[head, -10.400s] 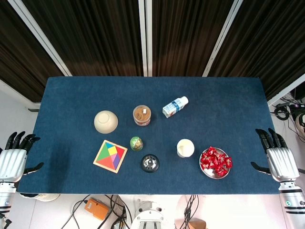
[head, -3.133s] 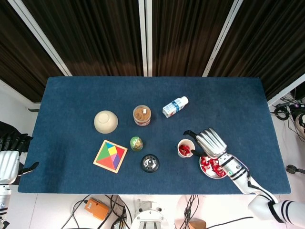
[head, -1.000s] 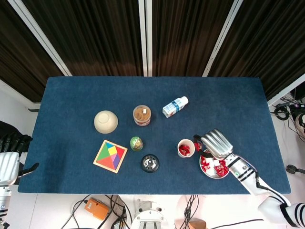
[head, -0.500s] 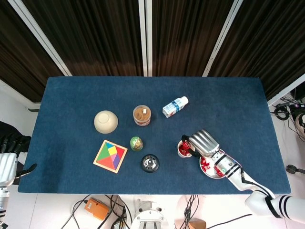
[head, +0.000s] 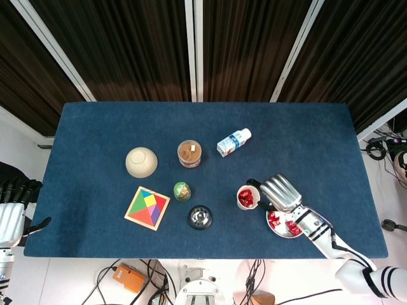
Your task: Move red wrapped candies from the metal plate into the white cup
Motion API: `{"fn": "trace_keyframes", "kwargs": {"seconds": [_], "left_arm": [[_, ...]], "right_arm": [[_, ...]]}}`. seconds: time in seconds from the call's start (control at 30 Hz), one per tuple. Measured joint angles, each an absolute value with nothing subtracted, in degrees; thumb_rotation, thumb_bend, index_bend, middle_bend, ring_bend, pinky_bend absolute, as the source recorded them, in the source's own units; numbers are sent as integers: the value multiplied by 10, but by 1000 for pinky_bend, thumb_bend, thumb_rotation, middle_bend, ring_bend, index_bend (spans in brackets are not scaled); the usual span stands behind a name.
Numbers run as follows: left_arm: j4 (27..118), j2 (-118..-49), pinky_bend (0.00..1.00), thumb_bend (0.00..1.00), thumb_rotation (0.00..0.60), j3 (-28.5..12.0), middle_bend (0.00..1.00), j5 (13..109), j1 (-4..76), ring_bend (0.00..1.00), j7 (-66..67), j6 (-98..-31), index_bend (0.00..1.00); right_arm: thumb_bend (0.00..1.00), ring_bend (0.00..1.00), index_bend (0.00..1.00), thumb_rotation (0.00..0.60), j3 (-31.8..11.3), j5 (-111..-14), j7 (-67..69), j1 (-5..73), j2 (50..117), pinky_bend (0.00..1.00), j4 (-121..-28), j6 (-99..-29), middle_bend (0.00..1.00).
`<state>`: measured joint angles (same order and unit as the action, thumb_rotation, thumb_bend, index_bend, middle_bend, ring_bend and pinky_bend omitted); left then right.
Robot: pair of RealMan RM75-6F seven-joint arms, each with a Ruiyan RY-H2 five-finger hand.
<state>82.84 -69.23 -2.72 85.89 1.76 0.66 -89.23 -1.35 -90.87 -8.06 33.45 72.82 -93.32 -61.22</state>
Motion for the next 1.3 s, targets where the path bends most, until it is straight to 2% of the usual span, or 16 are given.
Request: {"fn": "trace_keyframes", "kwargs": {"seconds": [0.1, 0.27, 0.37, 0.83, 1.1, 1.3], "left_arm": [[829, -692, 0, 7, 600, -28, 162, 858, 18, 12, 7, -893, 231], [833, -691, 0, 7, 600, -28, 162, 860, 19, 12, 10, -892, 230], [835, -691, 0, 7, 600, -28, 162, 860, 20, 12, 12, -890, 230], [836, -690, 0, 7, 600, -27, 162, 856, 18, 12, 13, -890, 230], [831, -692, 0, 7, 600, -28, 162, 856, 18, 12, 10, -890, 230], [830, -693, 0, 7, 600, -28, 162, 858, 19, 12, 8, -889, 230]], "right_arm": [[408, 1000, 514, 600, 12, -927, -86, 316, 706, 1000, -940, -627, 931], [408, 1000, 522, 600, 63, -953, -96, 292, 681, 1000, -939, -626, 931], [408, 1000, 523, 600, 76, -958, -104, 287, 683, 1000, -924, -611, 931], [412, 1000, 534, 600, 74, -962, -113, 293, 742, 1000, -849, -574, 931], [545, 1000, 626, 600, 72, -952, -104, 296, 752, 1000, -837, -565, 931], [560, 1000, 637, 600, 57, -959, -90, 293, 730, 1000, -863, -607, 932]]}}
